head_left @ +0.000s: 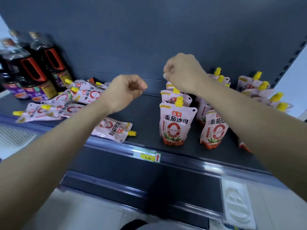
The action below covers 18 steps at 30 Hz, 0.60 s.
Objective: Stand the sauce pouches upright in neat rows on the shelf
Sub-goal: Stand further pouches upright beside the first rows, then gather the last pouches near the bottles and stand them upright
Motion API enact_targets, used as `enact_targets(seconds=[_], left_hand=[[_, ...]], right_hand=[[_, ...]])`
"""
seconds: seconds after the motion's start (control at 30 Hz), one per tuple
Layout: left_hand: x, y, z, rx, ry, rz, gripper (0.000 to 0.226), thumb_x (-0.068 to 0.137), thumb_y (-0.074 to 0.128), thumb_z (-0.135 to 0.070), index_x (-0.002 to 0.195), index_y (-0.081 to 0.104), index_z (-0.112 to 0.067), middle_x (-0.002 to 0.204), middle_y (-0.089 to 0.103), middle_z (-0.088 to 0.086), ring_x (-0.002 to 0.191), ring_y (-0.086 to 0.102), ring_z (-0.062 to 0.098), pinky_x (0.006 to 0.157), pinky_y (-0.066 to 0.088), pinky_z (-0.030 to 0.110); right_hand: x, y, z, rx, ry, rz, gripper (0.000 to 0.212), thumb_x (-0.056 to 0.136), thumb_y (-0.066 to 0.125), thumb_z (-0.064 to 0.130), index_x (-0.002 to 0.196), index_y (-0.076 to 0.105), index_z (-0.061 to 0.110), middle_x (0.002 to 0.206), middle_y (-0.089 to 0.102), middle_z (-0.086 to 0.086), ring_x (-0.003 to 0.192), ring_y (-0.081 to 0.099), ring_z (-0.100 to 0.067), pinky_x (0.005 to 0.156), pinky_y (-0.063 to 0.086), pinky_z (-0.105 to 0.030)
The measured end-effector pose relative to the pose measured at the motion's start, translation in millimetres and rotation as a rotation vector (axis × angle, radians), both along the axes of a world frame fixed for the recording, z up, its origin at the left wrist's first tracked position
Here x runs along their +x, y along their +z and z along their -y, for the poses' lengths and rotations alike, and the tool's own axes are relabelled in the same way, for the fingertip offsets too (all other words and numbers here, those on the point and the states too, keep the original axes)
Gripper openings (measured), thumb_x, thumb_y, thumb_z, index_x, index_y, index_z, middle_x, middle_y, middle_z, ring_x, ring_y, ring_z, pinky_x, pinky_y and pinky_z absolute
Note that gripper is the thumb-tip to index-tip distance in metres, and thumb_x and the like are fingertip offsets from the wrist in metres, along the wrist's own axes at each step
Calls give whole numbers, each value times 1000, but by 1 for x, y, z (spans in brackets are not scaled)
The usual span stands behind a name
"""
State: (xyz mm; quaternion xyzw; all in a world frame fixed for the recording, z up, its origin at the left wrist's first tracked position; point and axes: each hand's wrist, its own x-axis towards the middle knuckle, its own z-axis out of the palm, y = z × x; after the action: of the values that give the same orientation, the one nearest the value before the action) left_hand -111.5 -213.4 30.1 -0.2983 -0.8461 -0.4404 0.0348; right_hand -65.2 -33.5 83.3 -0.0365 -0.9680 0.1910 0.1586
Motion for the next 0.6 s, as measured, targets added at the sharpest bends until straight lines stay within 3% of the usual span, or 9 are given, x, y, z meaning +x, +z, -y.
enact_targets(seconds=[0.07, 0.13, 0.2, 0.27, 0.33, 0.4, 0.43, 0.5, 0.6], left_hand=[[0, -1, 19, -34, 44, -19, 15, 86, 58, -1, 88, 65, -14, 81, 64, -5, 56, 55, -12, 53, 39, -2], [0, -4, 36, -84, 82, -48, 18, 85, 58, 1, 86, 64, -15, 80, 64, -3, 61, 57, -10, 60, 40, -1], [-4, -10, 51, -141, 121, -51, 18, 84, 58, 3, 86, 64, -14, 85, 68, 4, 74, 64, 9, 73, 48, 13], [-11, -18, 67, -159, 152, -15, 14, 84, 58, 4, 89, 66, -7, 92, 70, 12, 83, 65, 27, 78, 53, 26], [-20, -25, 83, -153, 174, -7, 15, 84, 58, 4, 87, 66, -9, 86, 68, 6, 77, 65, 24, 69, 51, 11], [-29, -32, 99, -167, 197, -18, 18, 83, 59, 2, 84, 66, -14, 79, 65, -4, 71, 61, 12, 61, 44, 4], [-35, -36, 106, -173, 204, -12, 17, 83, 60, 2, 85, 66, -15, 78, 64, -4, 70, 59, 10, 62, 44, 7], [-50, -43, 122, -189, 204, 8, 14, 83, 60, 0, 86, 67, -13, 80, 64, -1, 73, 58, 13, 68, 45, 18], [-75, -53, 145, -254, 192, 24, 10, 85, 62, -5, 89, 67, -13, 85, 64, 2, 75, 58, 15, 70, 45, 24]], right_hand=[[-2, -6, 21, 9, 64, -1, 14, 87, 59, 21, 94, 70, 17, 106, 69, -11, 98, 65, -31, 74, 54, -35], [-4, -16, 43, 45, 120, 14, 14, 86, 61, 19, 92, 71, 11, 103, 70, -11, 96, 65, -32, 70, 54, -34], [-9, -29, 61, 80, 187, 74, 14, 85, 62, 16, 90, 69, 5, 96, 69, -14, 90, 65, -34, 77, 56, -38], [-17, -43, 79, 109, 227, 182, 19, 84, 65, 21, 78, 62, 3, 81, 61, -13, 80, 58, -33, 69, 52, -32], [-29, -60, 93, 124, 247, 315, 37, 82, 68, 25, 58, 44, 9, 63, 41, -8, 72, 44, -28, 52, 36, -27], [-44, -77, 106, 162, 268, 484, 46, 81, 70, 30, 53, 39, 11, 58, 33, -4, 71, 41, -25, 47, 26, -25], [-52, -86, 111, 199, 276, 574, 42, 81, 70, 32, 55, 46, 9, 57, 35, -3, 71, 42, -24, 47, 26, -24], [-67, -99, 121, 279, 277, 715, 34, 82, 68, 34, 80, 66, 0, 61, 46, -2, 68, 46, -21, 50, 30, -23], [-82, -114, 130, 340, 254, 878, 45, 82, 67, 37, 110, 65, 2, 95, 64, -8, 75, 50, -20, 58, 37, -23]])
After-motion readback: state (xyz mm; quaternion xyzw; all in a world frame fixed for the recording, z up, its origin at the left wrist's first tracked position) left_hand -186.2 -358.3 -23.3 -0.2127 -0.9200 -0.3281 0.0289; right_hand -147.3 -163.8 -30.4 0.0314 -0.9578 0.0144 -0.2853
